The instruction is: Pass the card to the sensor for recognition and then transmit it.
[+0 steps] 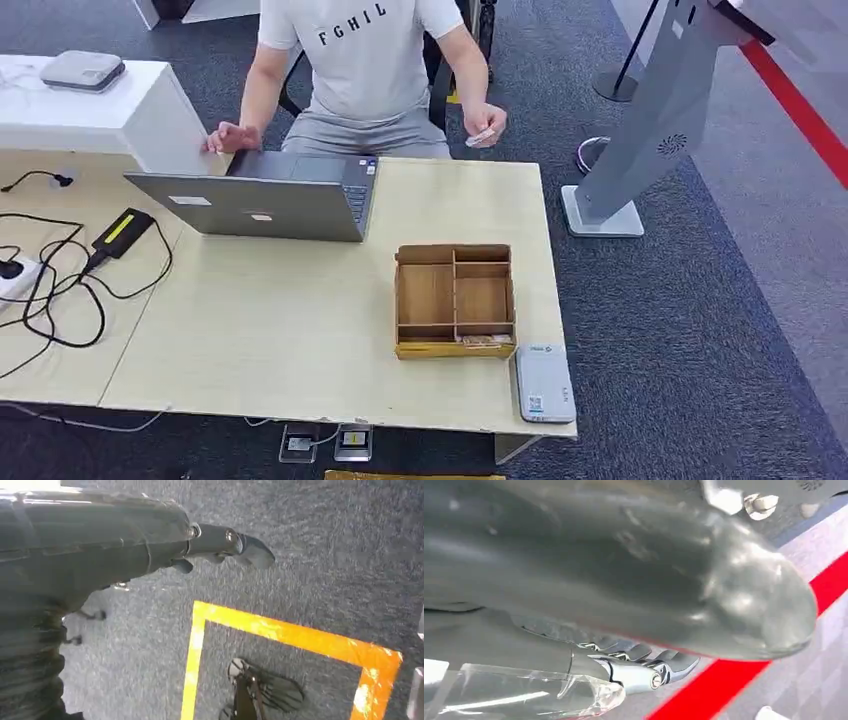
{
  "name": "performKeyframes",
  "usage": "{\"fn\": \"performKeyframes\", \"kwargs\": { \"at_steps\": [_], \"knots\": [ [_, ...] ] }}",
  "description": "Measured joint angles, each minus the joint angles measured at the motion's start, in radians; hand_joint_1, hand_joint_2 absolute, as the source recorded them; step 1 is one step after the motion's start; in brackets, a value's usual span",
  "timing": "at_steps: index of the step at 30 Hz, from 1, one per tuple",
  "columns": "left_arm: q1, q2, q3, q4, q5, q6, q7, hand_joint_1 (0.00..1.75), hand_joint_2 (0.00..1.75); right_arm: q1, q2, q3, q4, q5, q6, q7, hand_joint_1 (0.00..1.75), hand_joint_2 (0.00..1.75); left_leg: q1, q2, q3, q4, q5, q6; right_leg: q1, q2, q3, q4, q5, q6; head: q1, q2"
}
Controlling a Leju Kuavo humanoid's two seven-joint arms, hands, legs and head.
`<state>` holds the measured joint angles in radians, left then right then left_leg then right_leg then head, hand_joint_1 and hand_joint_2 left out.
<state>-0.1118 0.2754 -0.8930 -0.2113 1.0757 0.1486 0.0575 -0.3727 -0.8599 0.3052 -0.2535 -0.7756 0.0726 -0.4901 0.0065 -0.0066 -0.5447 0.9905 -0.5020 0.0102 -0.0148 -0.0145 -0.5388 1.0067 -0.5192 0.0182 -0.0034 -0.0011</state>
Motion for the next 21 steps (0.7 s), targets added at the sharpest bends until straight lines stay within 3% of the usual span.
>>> {"fn": "performKeyframes", "kwargs": {
  "at_steps": [2,3,4,5,7,9,11,14,18,20,21],
  "knots": [
    [-0.005,-0.003,0.000,0.000,0.031,0.049,0.038,0.00,1.75,-0.028,0.038,-0.004,-0.087,0.145,-0.084,0.088,0.00,0.00,0.002,0.007,0.001,-0.001,-0.001,-0.002,0.003,0.009,0.000,0.001,0.002,-0.003,-0.002,0.000],
    [-0.012,-0.005,0.000,0.000,0.032,0.052,0.045,0.00,1.75,-0.028,0.065,-0.004,-0.176,0.204,-0.163,0.159,0.00,0.00,0.002,0.008,0.003,0.000,0.000,-0.002,0.003,0.009,0.000,0.001,0.002,-0.003,-0.001,0.000],
    [-0.018,-0.006,0.000,0.000,0.032,0.049,0.046,0.00,1.75,-0.018,0.078,-0.003,-0.273,0.220,-0.206,0.187,0.00,0.00,0.001,0.007,0.006,0.001,0.001,0.000,0.001,0.008,-0.003,0.001,0.002,-0.003,-0.002,0.000],
    [-0.025,-0.007,-0.001,0.000,0.026,0.040,0.046,0.00,1.75,-0.014,0.082,-0.002,-0.354,0.212,-0.205,0.170,0.00,0.00,-0.001,0.005,0.013,0.001,0.004,0.002,-0.002,0.004,-0.005,0.001,0.001,-0.002,-0.003,0.000],
    [-0.023,-0.005,-0.004,0.000,0.014,0.024,0.043,0.00,1.75,-0.041,0.078,-0.003,-0.442,0.192,-0.116,0.068,0.00,0.00,-0.002,-0.002,0.015,0.002,0.009,0.000,-0.002,-0.002,-0.012,0.002,0.003,-0.002,-0.003,0.000],
    [-0.011,-0.002,-0.006,0.002,0.005,0.008,0.036,0.00,1.75,-0.092,0.078,-0.003,-0.426,0.190,-0.012,-0.058,0.00,0.00,-0.001,-0.001,0.013,0.002,0.010,-0.001,-0.001,-0.001,-0.013,0.003,0.004,-0.004,-0.004,0.000],
    [-0.010,-0.001,-0.014,0.003,-0.006,-0.002,0.026,0.00,1.75,-0.130,0.078,-0.003,-0.349,0.205,0.058,-0.125,0.00,0.00,0.000,-0.003,0.012,0.001,0.010,-0.001,0.000,-0.003,-0.011,0.003,0.004,-0.004,-0.003,0.000],
    [-0.010,0.003,-0.026,0.003,-0.010,-0.010,0.017,0.00,1.75,-0.159,0.087,0.001,-0.310,0.232,0.072,-0.148,0.00,0.00,-0.001,-0.002,0.009,0.001,0.009,-0.002,-0.001,-0.002,-0.013,0.004,0.004,-0.004,-0.003,0.000],
    [-0.014,0.002,-0.030,0.003,-0.017,-0.007,0.003,0.00,1.75,-0.216,0.128,0.009,-0.244,0.270,0.015,-0.148,0.00,0.00,-0.001,0.001,0.010,0.001,0.009,-0.002,0.000,0.002,-0.013,0.004,0.005,-0.005,-0.003,0.000],
    [-0.013,0.002,-0.032,0.003,0.010,0.023,0.016,0.00,1.75,-0.219,0.149,0.016,-0.237,0.290,0.045,-0.159,0.00,0.00,0.000,0.001,0.009,0.001,0.009,-0.003,0.000,0.001,-0.013,0.004,0.005,-0.005,-0.003,0.000],
    [-0.014,0.002,-0.032,0.003,0.024,0.042,0.028,0.00,1.75,-0.217,0.166,0.022,-0.248,0.293,0.011,-0.104,0.00,0.00,0.000,0.001,0.008,0.001,0.010,-0.003,0.000,0.001,-0.012,0.005,0.006,-0.005,-0.003,0.000]
  ]
}}
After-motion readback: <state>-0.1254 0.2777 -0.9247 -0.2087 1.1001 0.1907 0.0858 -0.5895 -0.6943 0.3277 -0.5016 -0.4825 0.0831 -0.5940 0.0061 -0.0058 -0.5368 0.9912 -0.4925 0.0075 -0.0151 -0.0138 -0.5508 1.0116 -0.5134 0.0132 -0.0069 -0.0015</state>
